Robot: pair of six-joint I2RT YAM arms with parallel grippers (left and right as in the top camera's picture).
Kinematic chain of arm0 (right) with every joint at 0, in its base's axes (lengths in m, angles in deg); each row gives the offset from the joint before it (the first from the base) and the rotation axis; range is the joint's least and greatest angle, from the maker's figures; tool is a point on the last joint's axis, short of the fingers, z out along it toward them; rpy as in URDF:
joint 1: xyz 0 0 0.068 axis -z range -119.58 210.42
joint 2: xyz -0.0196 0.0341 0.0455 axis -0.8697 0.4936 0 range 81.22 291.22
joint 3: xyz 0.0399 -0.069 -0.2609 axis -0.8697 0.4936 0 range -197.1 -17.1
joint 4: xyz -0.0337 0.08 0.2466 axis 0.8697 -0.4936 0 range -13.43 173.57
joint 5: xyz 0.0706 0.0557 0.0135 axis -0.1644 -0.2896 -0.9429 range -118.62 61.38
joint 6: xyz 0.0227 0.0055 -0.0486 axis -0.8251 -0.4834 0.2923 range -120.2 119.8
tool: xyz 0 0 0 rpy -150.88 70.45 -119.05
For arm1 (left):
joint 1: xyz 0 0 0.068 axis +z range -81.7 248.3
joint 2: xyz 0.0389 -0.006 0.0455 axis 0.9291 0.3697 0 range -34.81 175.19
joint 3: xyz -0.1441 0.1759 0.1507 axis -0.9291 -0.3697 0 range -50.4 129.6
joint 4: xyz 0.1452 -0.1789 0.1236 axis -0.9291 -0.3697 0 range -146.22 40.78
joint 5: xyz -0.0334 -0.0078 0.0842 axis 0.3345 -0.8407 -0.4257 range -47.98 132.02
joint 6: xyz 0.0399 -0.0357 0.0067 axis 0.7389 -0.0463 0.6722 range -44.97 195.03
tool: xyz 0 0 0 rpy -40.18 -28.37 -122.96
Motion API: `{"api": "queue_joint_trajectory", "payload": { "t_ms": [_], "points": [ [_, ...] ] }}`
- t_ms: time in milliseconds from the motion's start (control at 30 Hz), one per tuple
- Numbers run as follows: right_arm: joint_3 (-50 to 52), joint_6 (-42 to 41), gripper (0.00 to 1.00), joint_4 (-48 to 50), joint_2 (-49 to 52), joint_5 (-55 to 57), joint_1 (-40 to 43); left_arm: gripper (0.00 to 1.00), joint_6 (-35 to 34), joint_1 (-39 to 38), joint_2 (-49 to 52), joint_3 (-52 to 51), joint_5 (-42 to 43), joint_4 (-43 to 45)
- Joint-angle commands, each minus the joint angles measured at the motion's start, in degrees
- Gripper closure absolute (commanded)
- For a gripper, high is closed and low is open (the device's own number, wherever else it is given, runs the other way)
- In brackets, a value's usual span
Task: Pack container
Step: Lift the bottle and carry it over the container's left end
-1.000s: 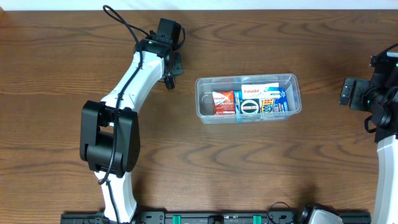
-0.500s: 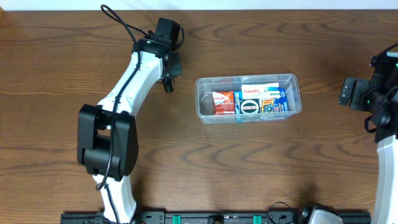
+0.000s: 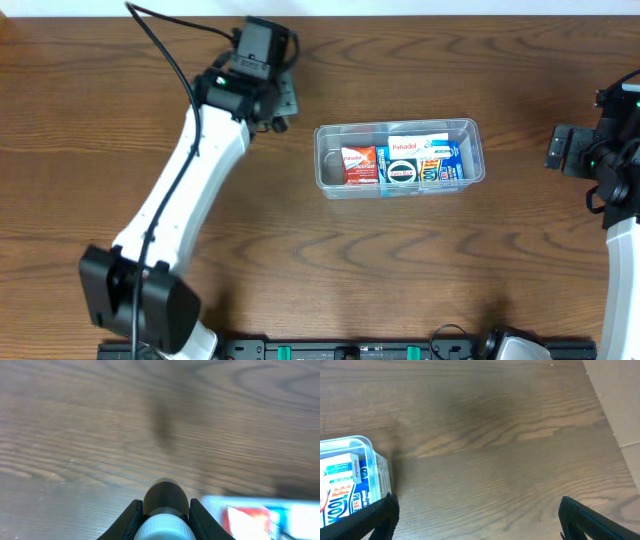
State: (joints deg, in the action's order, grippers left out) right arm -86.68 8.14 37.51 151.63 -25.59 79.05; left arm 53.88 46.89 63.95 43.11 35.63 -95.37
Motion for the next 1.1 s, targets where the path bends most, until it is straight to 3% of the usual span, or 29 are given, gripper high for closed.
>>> {"api": "queue_joint_trajectory", "payload": {
  "t_ms": [0,433,1067],
  "points": [
    [-0.44,-0.61,0.01,-0.07,-0.11,-0.04,0.48,0.73,-0.13,-3.56,-2.19,0.20,-0.28,0.22],
    [-0.44,-0.61,0.01,-0.07,-0.11,-0.04,0.48,0.73,-1.27,-13.64,-2.19,0.17,-0.55,0.24],
    [-0.44,-0.61,0.01,-0.07,-0.11,-0.04,0.48,0.73,-3.82,-14.93,6.40,-0.42,-3.76,-0.46]
  ]
}}
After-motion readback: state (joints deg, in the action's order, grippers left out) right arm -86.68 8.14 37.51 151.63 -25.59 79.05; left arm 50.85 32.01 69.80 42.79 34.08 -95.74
